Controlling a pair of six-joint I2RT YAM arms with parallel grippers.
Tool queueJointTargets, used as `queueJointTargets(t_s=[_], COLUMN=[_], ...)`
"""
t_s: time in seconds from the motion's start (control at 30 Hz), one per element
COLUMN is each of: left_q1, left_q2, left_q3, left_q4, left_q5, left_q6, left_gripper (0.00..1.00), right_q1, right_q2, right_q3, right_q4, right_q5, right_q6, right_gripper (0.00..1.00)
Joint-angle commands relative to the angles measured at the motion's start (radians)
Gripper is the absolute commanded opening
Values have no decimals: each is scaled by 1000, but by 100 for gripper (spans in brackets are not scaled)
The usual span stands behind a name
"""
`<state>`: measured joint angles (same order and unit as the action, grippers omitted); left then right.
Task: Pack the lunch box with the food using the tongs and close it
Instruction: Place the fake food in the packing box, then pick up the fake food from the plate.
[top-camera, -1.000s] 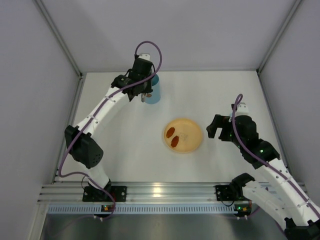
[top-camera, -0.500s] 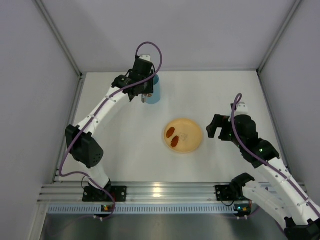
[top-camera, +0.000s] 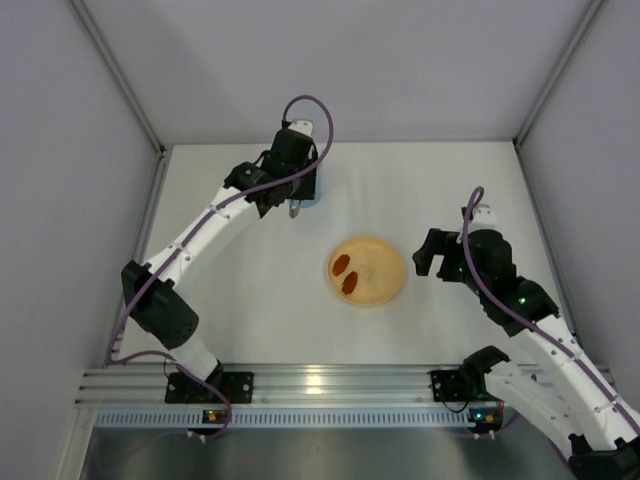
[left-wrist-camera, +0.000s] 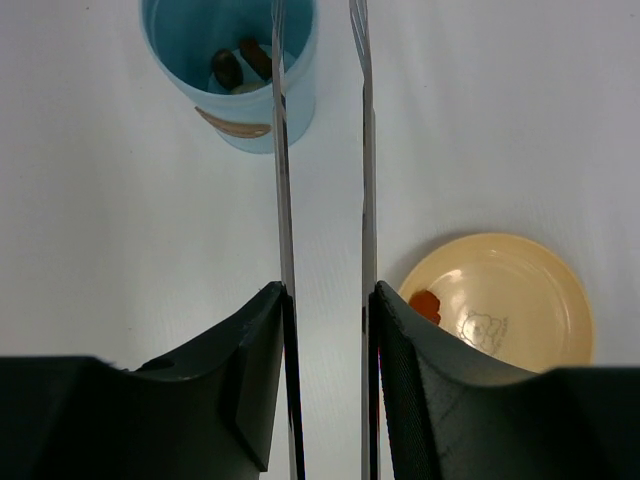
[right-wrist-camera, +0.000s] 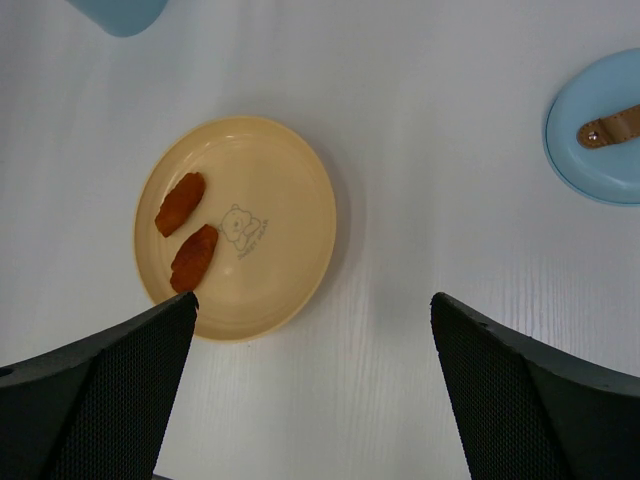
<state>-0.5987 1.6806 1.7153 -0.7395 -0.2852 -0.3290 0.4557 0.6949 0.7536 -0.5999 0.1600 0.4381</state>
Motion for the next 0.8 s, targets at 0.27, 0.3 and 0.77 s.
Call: queueJointTargets(t_s=[0.27,0.3,0.77], left_q1=[-237,-251,-461], left_q2=[-238,-249,-423], left_q3=[-219,-245,-614], left_q4=[51,49,80], left_q5=[-55,-61,4], left_q6=[-22,-27,-134], left_gripper=[45,45,45], right_q1=[17,17,17], right_q2=[-9,-12,-32], right_q3=[15,13,-31], right_q4=[5,5,22], right_q5=[-4,-5,-7], right_q6=[-1,-1,5], right_gripper=[99,98,99])
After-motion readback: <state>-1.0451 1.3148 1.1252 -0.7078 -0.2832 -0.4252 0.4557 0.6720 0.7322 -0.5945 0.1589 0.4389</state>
